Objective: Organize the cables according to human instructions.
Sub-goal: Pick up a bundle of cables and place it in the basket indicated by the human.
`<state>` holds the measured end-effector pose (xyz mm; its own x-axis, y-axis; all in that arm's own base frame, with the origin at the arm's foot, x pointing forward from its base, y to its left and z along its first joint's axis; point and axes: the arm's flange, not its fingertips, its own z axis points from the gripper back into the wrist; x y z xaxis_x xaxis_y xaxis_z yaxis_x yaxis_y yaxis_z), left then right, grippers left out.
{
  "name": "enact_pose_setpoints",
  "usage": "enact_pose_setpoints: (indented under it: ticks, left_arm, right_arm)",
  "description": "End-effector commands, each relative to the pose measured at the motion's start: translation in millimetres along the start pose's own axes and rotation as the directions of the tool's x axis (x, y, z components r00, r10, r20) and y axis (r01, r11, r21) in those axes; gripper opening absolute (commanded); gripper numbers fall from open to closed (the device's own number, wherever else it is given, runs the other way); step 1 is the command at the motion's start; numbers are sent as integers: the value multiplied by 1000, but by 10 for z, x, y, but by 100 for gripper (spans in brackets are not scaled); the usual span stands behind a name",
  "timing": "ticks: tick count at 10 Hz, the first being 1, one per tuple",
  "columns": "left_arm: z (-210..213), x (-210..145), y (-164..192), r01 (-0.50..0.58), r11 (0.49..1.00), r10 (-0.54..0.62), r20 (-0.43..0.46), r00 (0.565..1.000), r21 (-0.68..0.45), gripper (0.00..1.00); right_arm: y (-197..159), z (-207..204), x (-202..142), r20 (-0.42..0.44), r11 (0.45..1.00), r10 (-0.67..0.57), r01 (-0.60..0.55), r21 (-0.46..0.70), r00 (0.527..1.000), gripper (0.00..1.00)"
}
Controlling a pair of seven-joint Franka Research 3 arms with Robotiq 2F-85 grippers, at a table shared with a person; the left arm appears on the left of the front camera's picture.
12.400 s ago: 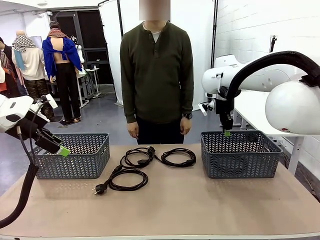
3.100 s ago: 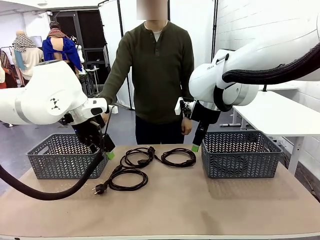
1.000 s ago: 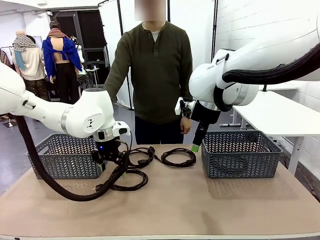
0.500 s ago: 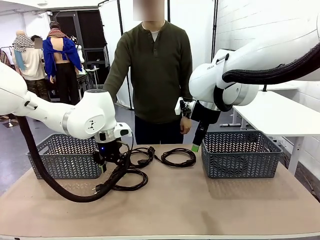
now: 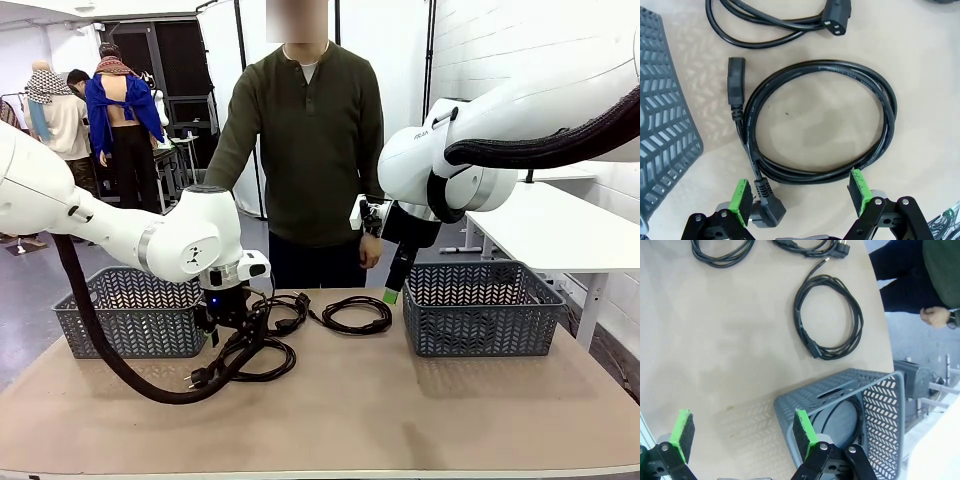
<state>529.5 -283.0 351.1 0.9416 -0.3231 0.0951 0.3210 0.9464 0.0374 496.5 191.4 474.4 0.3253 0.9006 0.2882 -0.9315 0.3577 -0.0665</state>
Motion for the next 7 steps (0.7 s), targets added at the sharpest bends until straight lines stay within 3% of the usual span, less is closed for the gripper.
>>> enact_pose_setpoints:
  ticks: [1, 3, 7]
  left_arm:
    - [-32, 132, -38, -16, 998, 16, -3, 1000, 54, 100]
    - [-56, 176, 7, -49, 996, 50, -4, 999, 70, 65]
    - [-65, 193, 120, -94, 990, 95, 5, 996, 107, 65]
  right_arm:
    - [-8, 1, 1, -10, 1000, 4, -4, 0, 1000, 100]
    - [-8, 1, 1, -10, 1000, 4, -4, 0, 1000, 100]
    - [-8, 1, 1, -10, 1000, 4, -4, 0, 1000, 100]
